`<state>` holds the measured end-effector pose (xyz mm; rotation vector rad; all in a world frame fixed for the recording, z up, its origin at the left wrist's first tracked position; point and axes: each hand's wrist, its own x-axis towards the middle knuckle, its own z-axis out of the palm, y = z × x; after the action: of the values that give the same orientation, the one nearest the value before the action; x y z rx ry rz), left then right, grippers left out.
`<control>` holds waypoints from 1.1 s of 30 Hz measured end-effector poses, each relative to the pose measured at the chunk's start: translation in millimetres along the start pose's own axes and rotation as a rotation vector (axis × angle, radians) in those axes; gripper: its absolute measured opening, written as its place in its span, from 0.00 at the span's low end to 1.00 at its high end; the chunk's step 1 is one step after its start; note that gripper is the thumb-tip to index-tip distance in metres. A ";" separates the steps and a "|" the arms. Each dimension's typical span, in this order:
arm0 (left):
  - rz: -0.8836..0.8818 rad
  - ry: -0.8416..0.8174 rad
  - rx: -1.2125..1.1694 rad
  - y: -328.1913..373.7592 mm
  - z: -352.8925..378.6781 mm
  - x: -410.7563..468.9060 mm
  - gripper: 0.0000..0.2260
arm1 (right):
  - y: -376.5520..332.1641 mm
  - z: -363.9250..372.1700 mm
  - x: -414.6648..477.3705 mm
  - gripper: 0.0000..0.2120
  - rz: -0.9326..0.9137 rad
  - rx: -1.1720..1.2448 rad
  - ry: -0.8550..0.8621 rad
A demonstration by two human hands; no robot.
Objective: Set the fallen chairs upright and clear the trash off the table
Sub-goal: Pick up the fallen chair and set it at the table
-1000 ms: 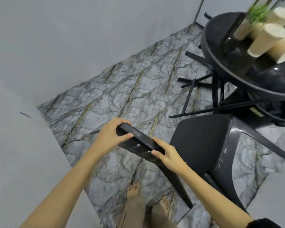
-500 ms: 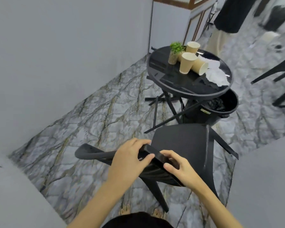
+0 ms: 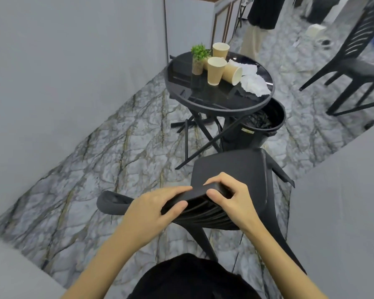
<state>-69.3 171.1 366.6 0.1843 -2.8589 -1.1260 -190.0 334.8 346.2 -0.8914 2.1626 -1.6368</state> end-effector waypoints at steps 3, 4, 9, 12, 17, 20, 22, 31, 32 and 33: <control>-0.017 0.047 -0.027 -10.5 -2.3 -5.1 0.27 | 1.7 6.0 2.6 0.10 0.012 0.070 0.037; -0.019 0.067 -0.040 -12.9 -2.1 -5.5 0.26 | 1.7 8.3 4.3 0.09 0.011 0.095 0.042; -0.029 0.162 -0.129 -34.3 -6.1 -7.7 0.21 | -1.4 28.2 14.2 0.09 0.029 0.140 0.027; -0.023 0.224 -0.167 -47.6 -11.8 -10.7 0.19 | -4.4 41.9 19.6 0.09 0.034 0.132 0.015; 0.026 0.335 -0.094 -49.2 -25.8 -14.7 0.19 | -16.7 51.5 27.6 0.11 -0.011 0.145 0.040; 0.061 0.404 -0.022 -44.2 -34.3 -15.9 0.19 | -24.7 53.3 33.5 0.11 -0.044 0.156 0.048; 0.085 0.452 0.030 -37.8 -39.4 -16.8 0.19 | -28.7 52.1 37.2 0.12 -0.069 0.161 0.051; 0.145 0.347 0.216 3.5 -29.5 -23.4 0.21 | -13.1 26.8 20.5 0.19 -0.122 0.266 0.080; 0.154 0.302 0.198 7.7 -27.1 -24.8 0.20 | -9.1 20.3 14.8 0.20 -0.118 0.273 0.081; 0.162 0.262 0.179 10.2 -24.6 -27.1 0.20 | -4.5 12.8 8.1 0.20 -0.112 0.282 0.083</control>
<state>-40.8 165.5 391.1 0.0986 -2.6807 -0.7556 -187.6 319.2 347.5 -0.8860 1.8961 -2.0040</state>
